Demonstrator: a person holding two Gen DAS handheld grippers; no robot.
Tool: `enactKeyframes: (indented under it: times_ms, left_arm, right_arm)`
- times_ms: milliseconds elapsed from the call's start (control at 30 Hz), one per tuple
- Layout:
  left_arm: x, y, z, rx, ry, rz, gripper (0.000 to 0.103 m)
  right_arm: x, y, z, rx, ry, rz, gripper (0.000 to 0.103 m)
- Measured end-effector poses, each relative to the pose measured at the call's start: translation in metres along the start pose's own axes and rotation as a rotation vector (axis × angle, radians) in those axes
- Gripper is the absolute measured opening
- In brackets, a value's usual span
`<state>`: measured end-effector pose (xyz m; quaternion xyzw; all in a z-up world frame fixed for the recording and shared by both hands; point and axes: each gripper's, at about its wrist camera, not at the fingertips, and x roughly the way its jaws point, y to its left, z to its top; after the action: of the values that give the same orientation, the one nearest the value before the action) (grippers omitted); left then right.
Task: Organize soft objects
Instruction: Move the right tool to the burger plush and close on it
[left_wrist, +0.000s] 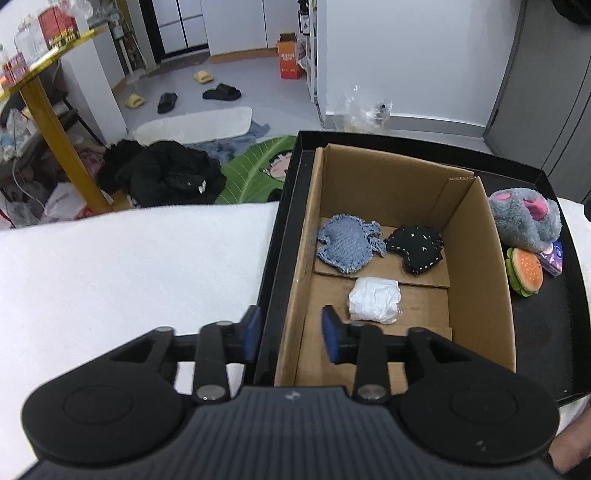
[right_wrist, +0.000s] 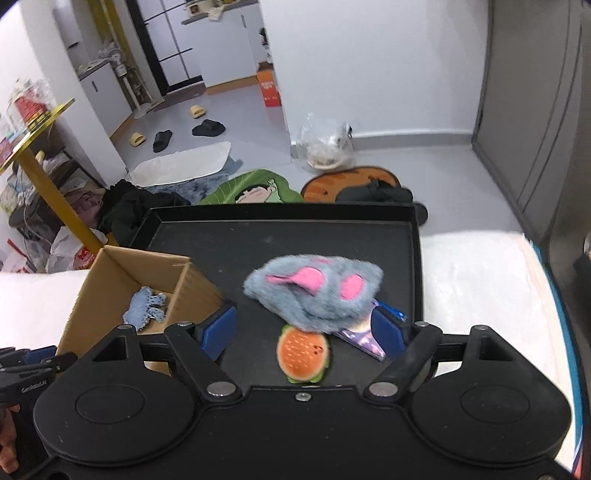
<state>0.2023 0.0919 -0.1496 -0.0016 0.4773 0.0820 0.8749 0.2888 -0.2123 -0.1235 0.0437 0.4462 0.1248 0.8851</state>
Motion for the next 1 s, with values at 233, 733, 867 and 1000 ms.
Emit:
enactKeyframes:
  times_ms: [233,733,867,1000]
  left_arm:
    - [0.0,-0.01,0.001,0.043,-0.006,0.075,0.05]
    - [0.006,-0.027,0.012,0.088,0.049,0.127,0.051]
    - [0.008,-0.036,0.017,0.11,0.051,0.155,0.051]
    - [0.013,-0.045,0.019,0.139,0.056,0.175,0.052]
  right_arm:
    - [0.019,-0.019,-0.009,0.038,0.032,0.006,0.079]
    - [0.061,-0.015,-0.027,0.033,0.09,0.017,0.079]
    - [0.069,-0.012,-0.031,-0.001,0.085,0.006,0.079]
    - [0.073,-0.009,-0.036,-0.025,0.09,0.003,0.079]
